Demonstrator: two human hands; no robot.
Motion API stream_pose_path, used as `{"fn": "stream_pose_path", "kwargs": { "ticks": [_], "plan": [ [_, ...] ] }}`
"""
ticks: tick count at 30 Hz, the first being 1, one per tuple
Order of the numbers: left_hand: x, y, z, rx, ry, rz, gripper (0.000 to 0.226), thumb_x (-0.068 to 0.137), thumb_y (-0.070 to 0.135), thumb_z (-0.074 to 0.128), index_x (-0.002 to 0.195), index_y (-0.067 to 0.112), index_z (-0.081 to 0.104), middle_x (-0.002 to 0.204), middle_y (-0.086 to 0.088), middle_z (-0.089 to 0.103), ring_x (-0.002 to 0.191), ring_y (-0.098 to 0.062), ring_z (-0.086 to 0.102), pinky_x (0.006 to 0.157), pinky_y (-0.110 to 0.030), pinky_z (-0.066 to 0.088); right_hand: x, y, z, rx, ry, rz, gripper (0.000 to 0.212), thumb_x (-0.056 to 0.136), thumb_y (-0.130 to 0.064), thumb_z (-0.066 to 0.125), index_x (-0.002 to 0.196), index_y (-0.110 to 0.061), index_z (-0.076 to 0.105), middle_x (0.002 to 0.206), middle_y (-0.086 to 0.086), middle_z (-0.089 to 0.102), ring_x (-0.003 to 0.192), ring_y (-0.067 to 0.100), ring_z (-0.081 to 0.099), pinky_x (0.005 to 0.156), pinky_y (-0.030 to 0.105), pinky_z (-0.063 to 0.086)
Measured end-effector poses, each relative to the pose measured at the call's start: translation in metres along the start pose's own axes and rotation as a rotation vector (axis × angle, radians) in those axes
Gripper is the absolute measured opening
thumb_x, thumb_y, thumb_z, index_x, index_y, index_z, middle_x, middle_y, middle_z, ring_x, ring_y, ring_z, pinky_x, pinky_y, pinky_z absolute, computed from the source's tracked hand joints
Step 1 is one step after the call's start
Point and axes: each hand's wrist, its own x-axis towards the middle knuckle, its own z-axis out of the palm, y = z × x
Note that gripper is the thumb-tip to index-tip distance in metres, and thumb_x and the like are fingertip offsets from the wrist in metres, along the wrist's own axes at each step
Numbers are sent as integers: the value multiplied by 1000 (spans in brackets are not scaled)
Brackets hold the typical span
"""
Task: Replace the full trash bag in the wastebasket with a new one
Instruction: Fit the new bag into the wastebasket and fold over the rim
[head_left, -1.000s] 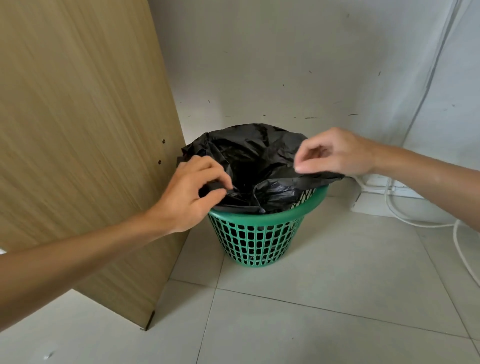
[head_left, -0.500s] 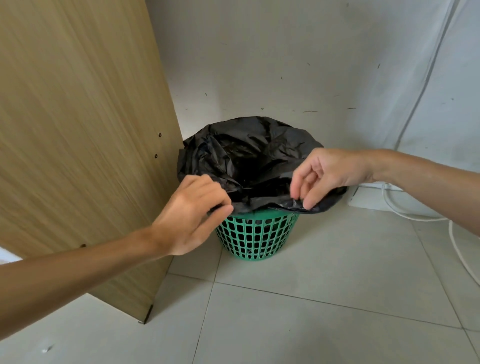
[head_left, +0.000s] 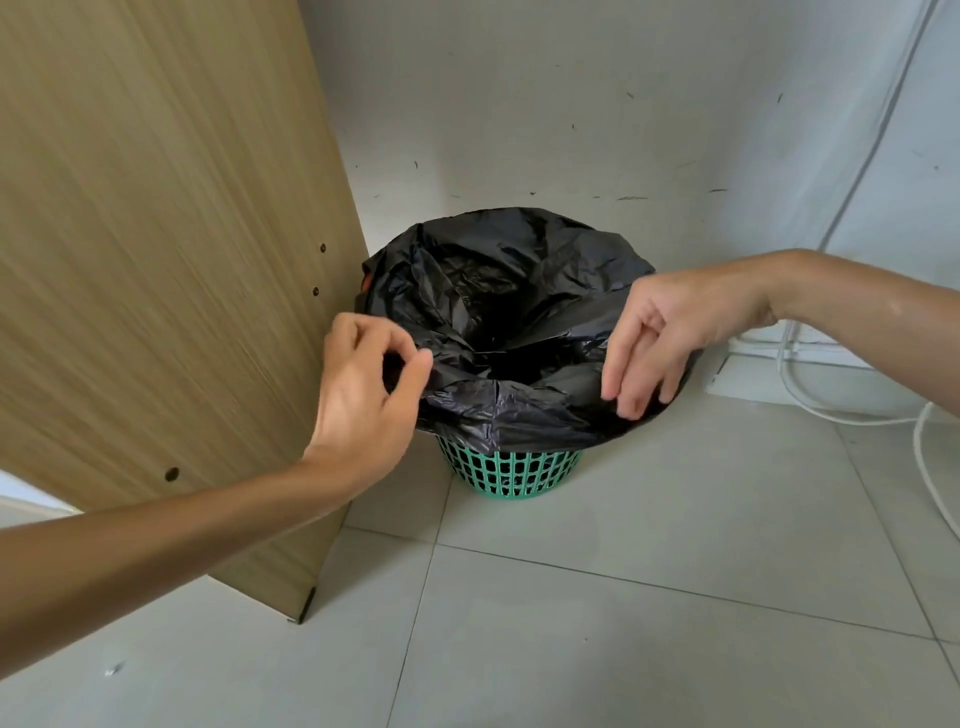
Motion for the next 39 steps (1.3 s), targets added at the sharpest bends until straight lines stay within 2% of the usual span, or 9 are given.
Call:
{"fn": "stream_pose_path", "kwargs": {
  "ticks": [5,9,12,15,20,25,29,34,39],
  "plan": [
    [60,1,7,111,51,-229,21,93,21,65,109,25,52,118,3,43,118,-21,44,101,-38,42,9,9,-7,-61,738,-10,23,82,-39,82,77,-18,76,67,1,74,58,14,69,54,23,50],
    [104,-13,18,165,-46,-250,25,99,16,56,124,20,56,134,-1,45,127,-24,46,99,-34,40,34,25,1,-251,1266,150,25,93,-34,70,113,-19,73,111,8,69,113,32,62,94,37,48],
    [120,-24,29,151,-161,-390,40,106,22,46,145,14,49,133,-11,56,102,-25,62,81,-35,49,50,38,15,20,1223,249,48,104,-42,50,143,-14,53,142,16,56,132,36,51,102,36,39],
    [127,-30,38,59,-162,-516,39,108,28,42,146,18,44,98,-2,58,69,-15,55,55,-30,38,58,53,23,387,1209,332,52,105,-54,38,138,-19,56,140,12,59,127,35,53,98,36,41],
    [139,-43,40,6,-56,-605,33,108,37,36,137,23,44,110,-3,52,73,-12,47,59,-32,34,53,68,10,513,1252,331,55,106,-50,35,131,-12,66,140,15,60,128,37,54,111,44,41],
    [146,-59,37,148,-44,-670,44,107,45,33,120,10,54,120,-12,56,88,-27,52,70,-36,37,46,78,-4,443,1242,339,28,98,-35,52,95,-19,76,113,9,72,107,33,61,98,41,49],
    [171,-61,33,173,-78,-602,36,104,43,39,93,14,55,90,-2,51,88,-28,48,64,-37,38,49,77,-22,540,1214,297,29,94,-39,54,100,-18,74,112,9,72,105,32,64,99,44,51],
    [204,-49,36,-6,-358,-431,33,108,35,42,133,25,61,133,3,54,119,-20,51,97,-32,41,69,64,-53,609,1072,188,30,102,-41,52,94,-23,75,101,2,74,97,25,69,92,35,52],
    [219,-36,56,-53,-430,-548,33,103,38,41,113,18,66,107,0,58,107,-26,55,86,-36,46,89,62,-70,569,1030,249,32,103,-42,50,89,-19,67,98,6,71,88,25,68,83,35,55]
  ]
}}
